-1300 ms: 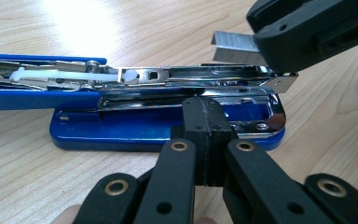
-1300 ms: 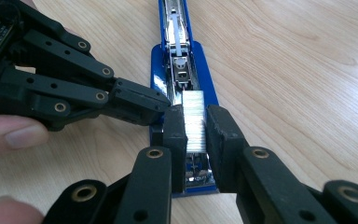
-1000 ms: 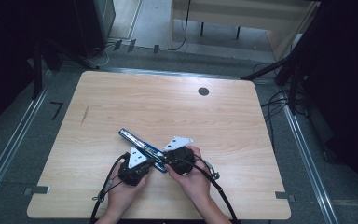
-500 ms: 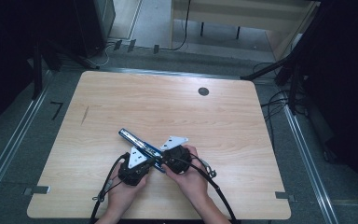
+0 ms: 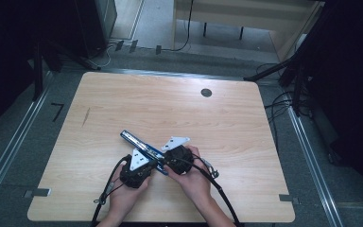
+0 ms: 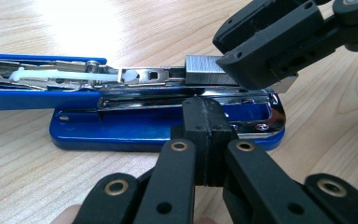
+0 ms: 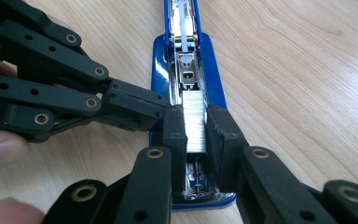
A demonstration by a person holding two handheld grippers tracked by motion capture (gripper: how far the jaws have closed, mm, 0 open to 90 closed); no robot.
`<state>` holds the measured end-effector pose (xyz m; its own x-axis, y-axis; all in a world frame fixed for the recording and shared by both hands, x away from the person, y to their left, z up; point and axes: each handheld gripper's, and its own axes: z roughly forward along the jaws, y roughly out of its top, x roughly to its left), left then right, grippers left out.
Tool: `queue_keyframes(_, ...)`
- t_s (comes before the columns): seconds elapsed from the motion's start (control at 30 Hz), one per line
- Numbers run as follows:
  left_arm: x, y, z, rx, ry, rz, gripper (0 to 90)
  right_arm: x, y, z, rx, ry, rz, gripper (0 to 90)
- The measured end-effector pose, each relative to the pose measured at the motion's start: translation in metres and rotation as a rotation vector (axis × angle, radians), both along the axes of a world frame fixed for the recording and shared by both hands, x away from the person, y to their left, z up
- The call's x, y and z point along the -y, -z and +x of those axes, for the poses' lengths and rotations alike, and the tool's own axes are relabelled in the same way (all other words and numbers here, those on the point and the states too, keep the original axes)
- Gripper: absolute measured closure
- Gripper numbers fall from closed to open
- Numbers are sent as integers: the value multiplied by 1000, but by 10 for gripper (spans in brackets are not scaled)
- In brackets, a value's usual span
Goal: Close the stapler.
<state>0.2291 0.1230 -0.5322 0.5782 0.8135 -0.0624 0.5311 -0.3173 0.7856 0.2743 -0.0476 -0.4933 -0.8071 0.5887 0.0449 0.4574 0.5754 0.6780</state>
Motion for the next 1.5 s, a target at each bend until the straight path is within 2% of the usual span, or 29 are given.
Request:
queue_keyframes(0.27, 0, 0, 0, 0, 0, 0, 900, -1, 0, 0, -14, -20, -11, 795)
queue_keyframes(1.5, 0, 0, 0, -2, 1, -2, 900, 1, -2, 4, -28, -25, -11, 789)
